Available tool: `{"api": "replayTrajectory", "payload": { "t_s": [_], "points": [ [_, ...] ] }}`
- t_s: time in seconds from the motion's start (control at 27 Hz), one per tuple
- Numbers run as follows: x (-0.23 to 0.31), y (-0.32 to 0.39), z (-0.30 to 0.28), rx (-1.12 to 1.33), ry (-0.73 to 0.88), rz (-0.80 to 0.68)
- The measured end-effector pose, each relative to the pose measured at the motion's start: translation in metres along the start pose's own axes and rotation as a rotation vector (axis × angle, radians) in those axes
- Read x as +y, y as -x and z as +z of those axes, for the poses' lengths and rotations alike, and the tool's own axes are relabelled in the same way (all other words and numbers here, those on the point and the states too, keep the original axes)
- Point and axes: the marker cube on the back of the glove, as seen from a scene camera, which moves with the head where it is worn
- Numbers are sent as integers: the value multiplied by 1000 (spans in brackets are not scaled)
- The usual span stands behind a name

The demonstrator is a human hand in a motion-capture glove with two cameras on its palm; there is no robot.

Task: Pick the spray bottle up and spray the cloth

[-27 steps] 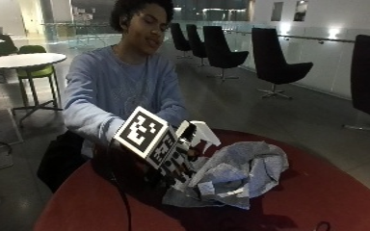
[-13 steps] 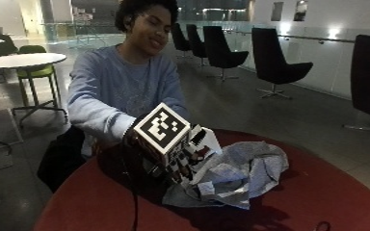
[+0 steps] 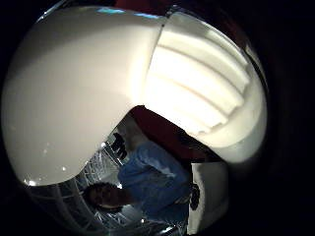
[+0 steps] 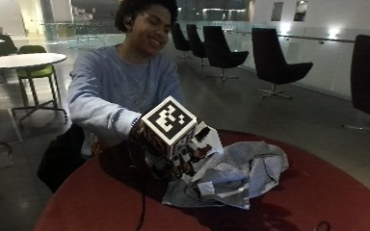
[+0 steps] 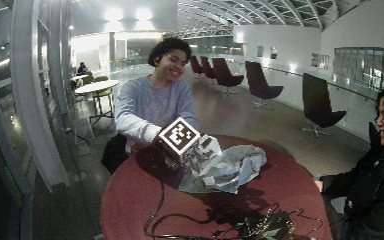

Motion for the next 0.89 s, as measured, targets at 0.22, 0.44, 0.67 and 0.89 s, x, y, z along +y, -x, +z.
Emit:
{"api": "replayTrajectory", "payload": {
  "t_s": [0.22,0.44,0.67,0.89],
  "points": [
    [-1,4,5,6,-6,16],
    [0,13,11,18,1,3],
    [2,34,17,-100,-74,-97],
    [18,93,39,-502,-171,-425]
  ]
}}
